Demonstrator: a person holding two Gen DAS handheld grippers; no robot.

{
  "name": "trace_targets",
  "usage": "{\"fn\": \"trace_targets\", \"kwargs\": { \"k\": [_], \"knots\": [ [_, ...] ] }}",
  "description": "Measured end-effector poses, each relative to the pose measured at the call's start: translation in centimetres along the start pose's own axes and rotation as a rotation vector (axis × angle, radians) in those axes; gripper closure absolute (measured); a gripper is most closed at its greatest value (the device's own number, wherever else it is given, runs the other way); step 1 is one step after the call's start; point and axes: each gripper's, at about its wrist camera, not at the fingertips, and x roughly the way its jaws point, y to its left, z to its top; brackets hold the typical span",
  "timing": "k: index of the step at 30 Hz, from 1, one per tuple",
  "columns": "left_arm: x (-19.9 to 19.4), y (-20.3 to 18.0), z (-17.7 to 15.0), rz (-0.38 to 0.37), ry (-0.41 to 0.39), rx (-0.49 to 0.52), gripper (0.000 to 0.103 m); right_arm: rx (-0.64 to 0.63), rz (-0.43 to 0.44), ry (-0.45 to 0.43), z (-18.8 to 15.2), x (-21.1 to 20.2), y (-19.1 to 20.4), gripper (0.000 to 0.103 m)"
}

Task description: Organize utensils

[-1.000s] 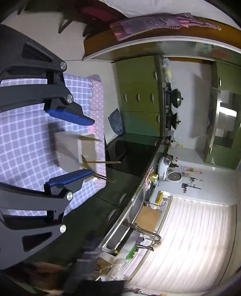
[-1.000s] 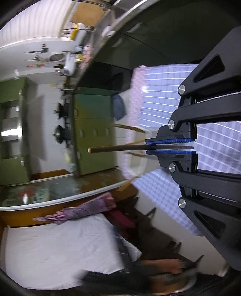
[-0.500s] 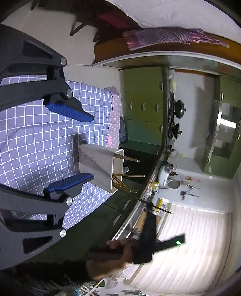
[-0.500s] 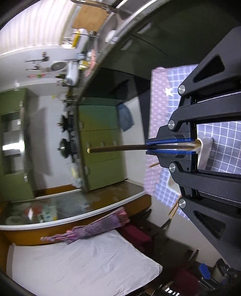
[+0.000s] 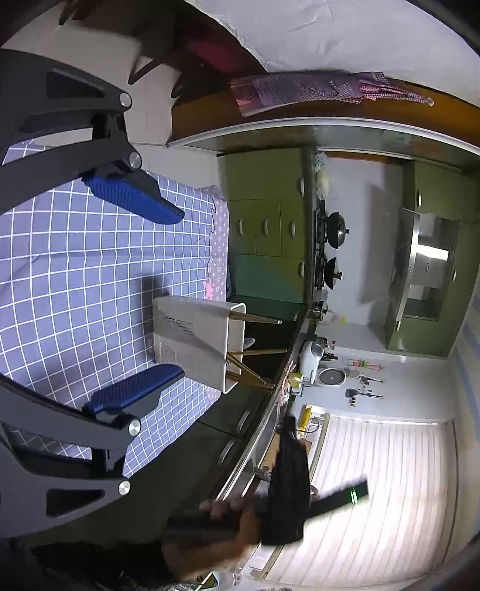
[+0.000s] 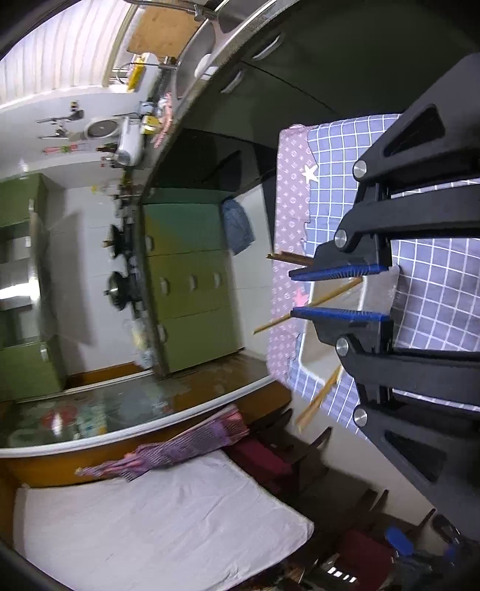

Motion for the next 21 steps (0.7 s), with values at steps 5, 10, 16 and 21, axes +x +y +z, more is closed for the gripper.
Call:
{"fn": "trace_targets", "kwargs": {
  "k": [5,10,16,21],
  "knots": [
    [0.3,-0.6,-1.2,-0.003,-0.005,0.01,0.023,-0.011,0.017,-0.059,-5.9,-6.1,0.0,0.07],
    [0.9,-1.9,-3.2,0.001,0.023,0.055,0.017,0.007,-0.04,-0.032,-14.2,-8.9,-0.7,0.047],
    [0.1,-2.7,-5.2,0.009,0.038,0.068,0.01,0.03,-0.047,-0.041,-20.1,-11.7,-0.9,0.007],
    [-2.7,-2.1,-5.4,0.019,0.035,0.022,0.009,-0.008,-0.061,-0.143,-21.8,-16.1,0.5,0.005]
  ]
}}
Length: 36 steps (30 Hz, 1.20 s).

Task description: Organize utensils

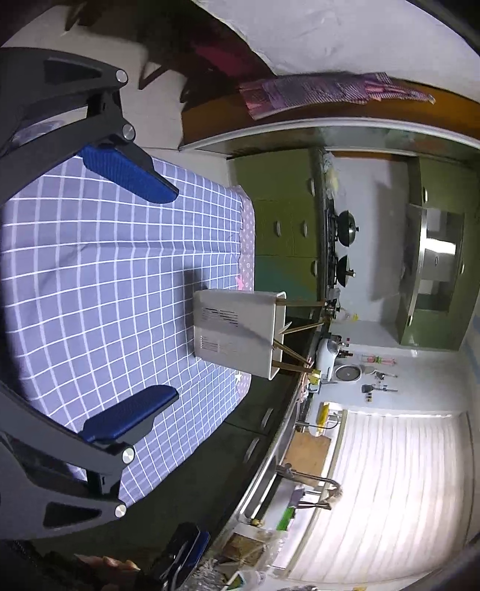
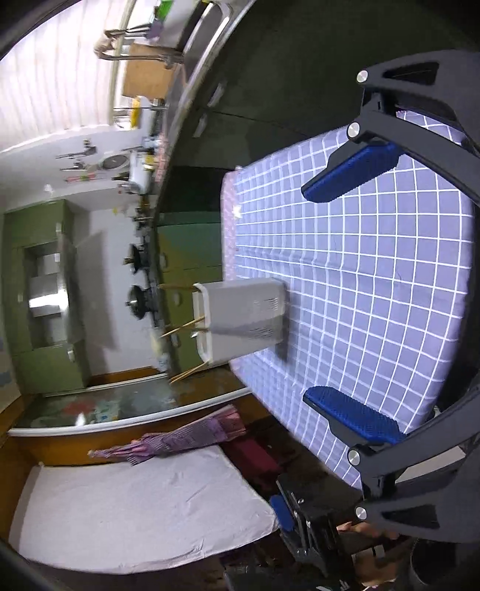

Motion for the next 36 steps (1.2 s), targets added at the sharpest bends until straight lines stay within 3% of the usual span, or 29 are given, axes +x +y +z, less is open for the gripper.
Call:
{"fn": "trace_targets", "kwargs": {
  "k": [8,18,36],
  "knots": [
    [-5.0,0.8,-0.6,0.046,-0.07,-0.009,0.007,-0.032,-0.051,-0.108,0.6,-4.1,1.6,0.005],
    [-6.8,1.0,-1.0,0.054,-0.072,-0.007,0.007,-0.077,-0.092,-0.135,0.0,-6.2,2.9,0.005],
    [-7.5,1.0,-1.1,0.052,-0.068,-0.016,0.007,-0.09,-0.081,-0.116,-0.4,-6.3,3.8,0.005]
  ]
}}
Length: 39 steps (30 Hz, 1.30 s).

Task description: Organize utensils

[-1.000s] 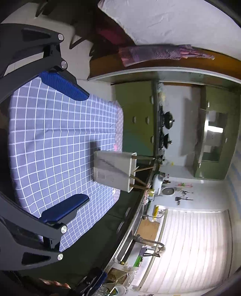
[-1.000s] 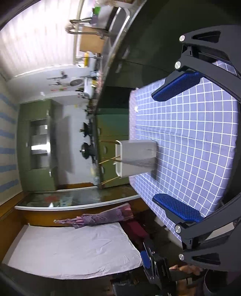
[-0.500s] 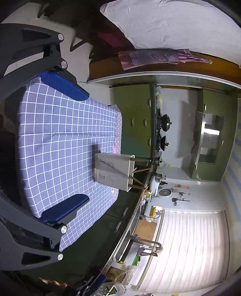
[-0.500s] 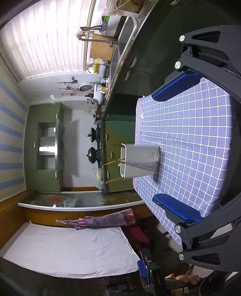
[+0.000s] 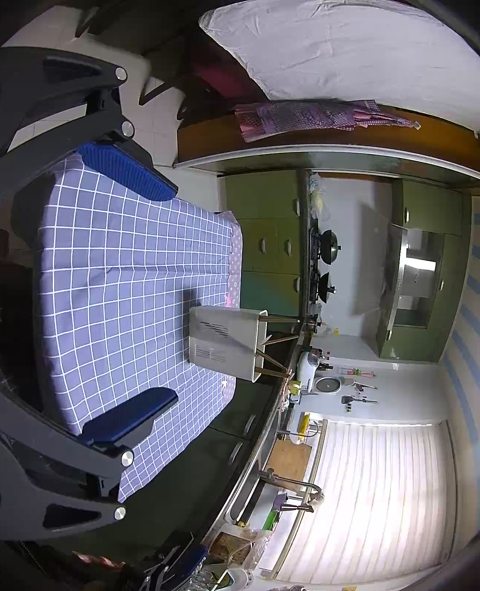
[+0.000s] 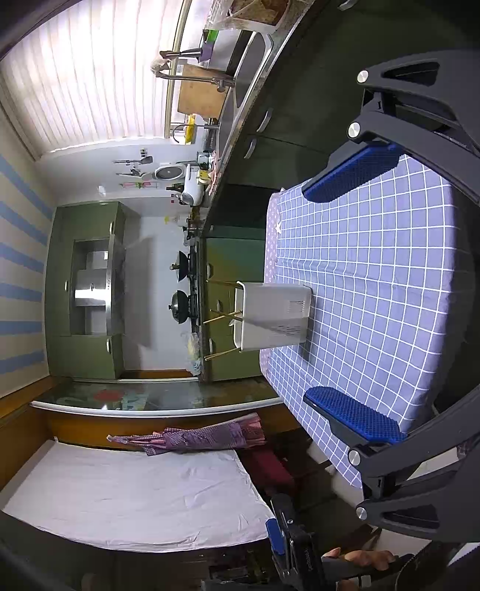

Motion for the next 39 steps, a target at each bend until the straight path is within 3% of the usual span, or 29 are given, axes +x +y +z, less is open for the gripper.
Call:
{"fn": "trace_targets", "kwargs": {
  "k": [39],
  "knots": [
    [-0.6,0.5,0.0,0.02,-0.015,0.0,0.007,0.006,0.021,0.019,-0.5,1.2,-0.3,0.005]
  ]
}}
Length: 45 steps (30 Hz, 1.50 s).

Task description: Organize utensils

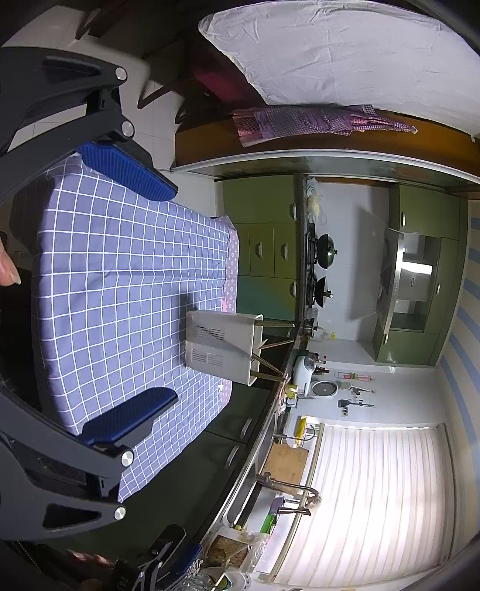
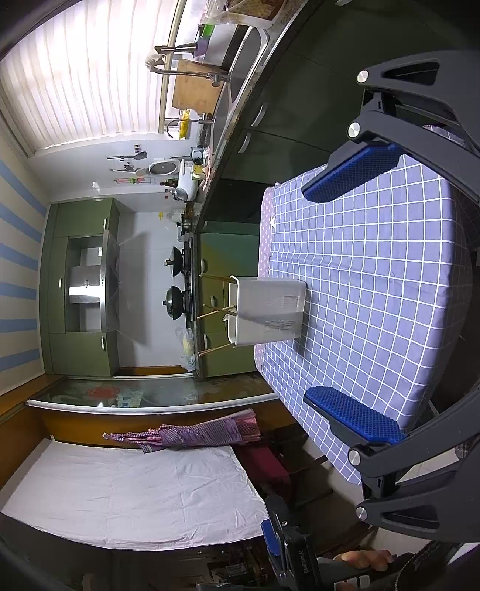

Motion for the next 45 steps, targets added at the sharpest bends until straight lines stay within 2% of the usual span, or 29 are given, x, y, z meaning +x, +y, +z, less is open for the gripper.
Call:
{"fn": "trace_targets", "kwargs": {
  "k": [45],
  "knots": [
    [0.4,-0.29,0.19,-0.016,0.024,-0.011,0.007,-0.001,0.002,0.011,-0.44,0.48,-0.1,0.005]
  ]
}}
